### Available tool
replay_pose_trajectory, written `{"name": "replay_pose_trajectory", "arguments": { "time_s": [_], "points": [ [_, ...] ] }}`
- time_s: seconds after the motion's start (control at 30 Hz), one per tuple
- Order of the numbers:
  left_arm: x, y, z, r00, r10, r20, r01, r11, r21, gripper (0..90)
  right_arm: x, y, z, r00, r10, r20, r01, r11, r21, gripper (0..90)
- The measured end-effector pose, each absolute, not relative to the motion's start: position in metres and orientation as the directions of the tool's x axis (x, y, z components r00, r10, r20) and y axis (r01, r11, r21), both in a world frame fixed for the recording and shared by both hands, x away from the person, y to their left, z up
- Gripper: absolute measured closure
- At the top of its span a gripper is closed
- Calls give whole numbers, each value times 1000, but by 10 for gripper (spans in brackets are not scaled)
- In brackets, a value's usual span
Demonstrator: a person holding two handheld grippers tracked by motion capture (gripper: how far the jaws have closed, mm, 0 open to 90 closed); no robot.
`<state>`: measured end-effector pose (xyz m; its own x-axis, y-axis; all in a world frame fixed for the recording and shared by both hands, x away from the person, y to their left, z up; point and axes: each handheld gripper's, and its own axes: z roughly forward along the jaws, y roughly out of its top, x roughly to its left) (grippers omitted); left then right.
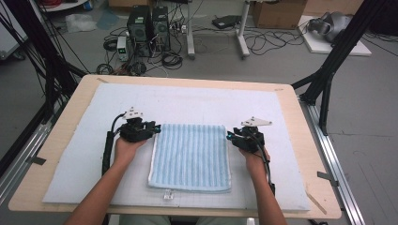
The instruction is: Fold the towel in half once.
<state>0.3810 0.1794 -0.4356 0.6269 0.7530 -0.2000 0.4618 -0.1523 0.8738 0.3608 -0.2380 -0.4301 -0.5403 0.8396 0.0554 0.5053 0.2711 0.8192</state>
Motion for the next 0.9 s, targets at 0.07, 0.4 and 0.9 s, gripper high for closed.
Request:
{"name": "replay_pose_trajectory", "arguments": {
  "time_s": [0.07,0.4,0.9],
  "points": [
    [374,183,-434,646,727,-234,452,-117,884,576,352,-242,-425,-551,832,62,491,263,831,526],
    [355,189,-432,635,732,-249,395,-30,918,237,319,-263,-424,-561,825,66,469,251,847,266],
    [343,198,-430,654,722,-226,350,-24,936,191,315,-276,-428,-548,834,66,448,226,865,122]
  ]
}}
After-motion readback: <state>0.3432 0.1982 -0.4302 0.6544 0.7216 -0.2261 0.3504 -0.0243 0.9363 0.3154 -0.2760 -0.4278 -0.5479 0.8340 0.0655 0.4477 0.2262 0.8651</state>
